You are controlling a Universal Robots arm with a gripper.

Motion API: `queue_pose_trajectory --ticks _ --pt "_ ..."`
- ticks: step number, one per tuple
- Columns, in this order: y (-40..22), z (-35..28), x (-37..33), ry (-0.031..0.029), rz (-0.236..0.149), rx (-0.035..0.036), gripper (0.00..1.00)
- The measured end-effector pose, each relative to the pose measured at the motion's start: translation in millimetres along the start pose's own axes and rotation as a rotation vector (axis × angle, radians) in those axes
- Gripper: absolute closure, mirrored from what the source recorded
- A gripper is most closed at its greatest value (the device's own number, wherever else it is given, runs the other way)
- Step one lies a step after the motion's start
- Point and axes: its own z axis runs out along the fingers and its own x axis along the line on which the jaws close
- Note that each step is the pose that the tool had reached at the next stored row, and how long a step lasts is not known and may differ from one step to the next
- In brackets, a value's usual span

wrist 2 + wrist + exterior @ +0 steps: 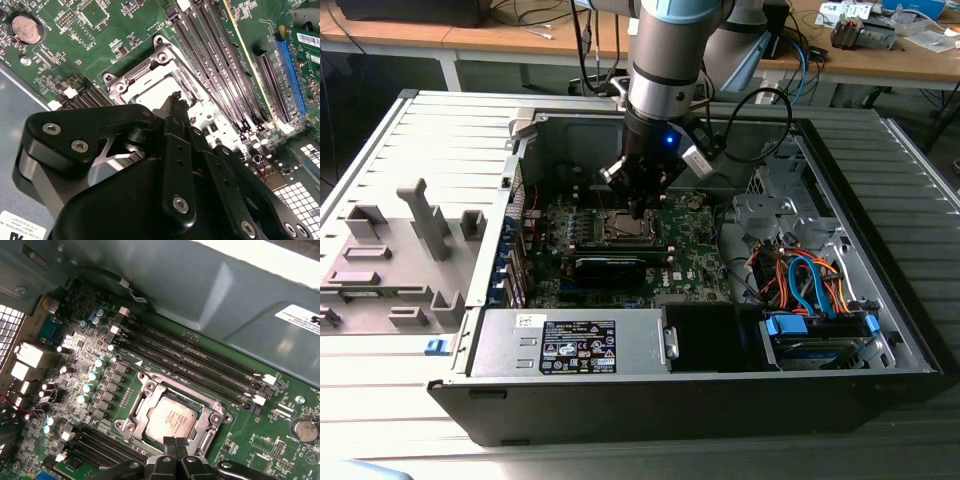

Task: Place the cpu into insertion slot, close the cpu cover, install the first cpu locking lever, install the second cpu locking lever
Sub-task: 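Install the first cpu locking lever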

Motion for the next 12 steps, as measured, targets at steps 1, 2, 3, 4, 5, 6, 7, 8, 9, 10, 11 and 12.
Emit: queue_pose_trajectory --ticks 1,2,3,4,5,6,7,8,9,10,11,12 --pt "0.0 0.0 0.0 0.0 -0.004 0.0003 0.89" --pt "0.0 0.0 0.0 0.0001 -0.007 0.0006 0.89" --pt "0.0 0.0 0.0 0.0 -0.01 0.0009 0.89" --pt "0.0 0.0 0.0 0.0 -0.014 0.0012 0.89" --pt "0.0 0.0 0.0 0.0001 -0.02 0.0018 0.89" --pt "0.0 0.0 0.0 0.0001 -0.023 0.0021 0.89" --pt "0.0 0.0 0.0 0.0001 -0.026 0.0024 0.89" --pt "0.0 0.0 0.0 0.0001 -0.03 0.0028 0.89" --pt "0.0 0.0 0.0 0.0001 -0.033 0.003 0.89" --pt "0.0 0.0 0.0 0.0002 -0.04 0.0037 0.89" --pt "0.0 0.0 0.0 0.0002 -0.045 0.0042 0.89" --pt "0.0 0.0 0.0 0.0002 -0.048 0.0044 0.89"
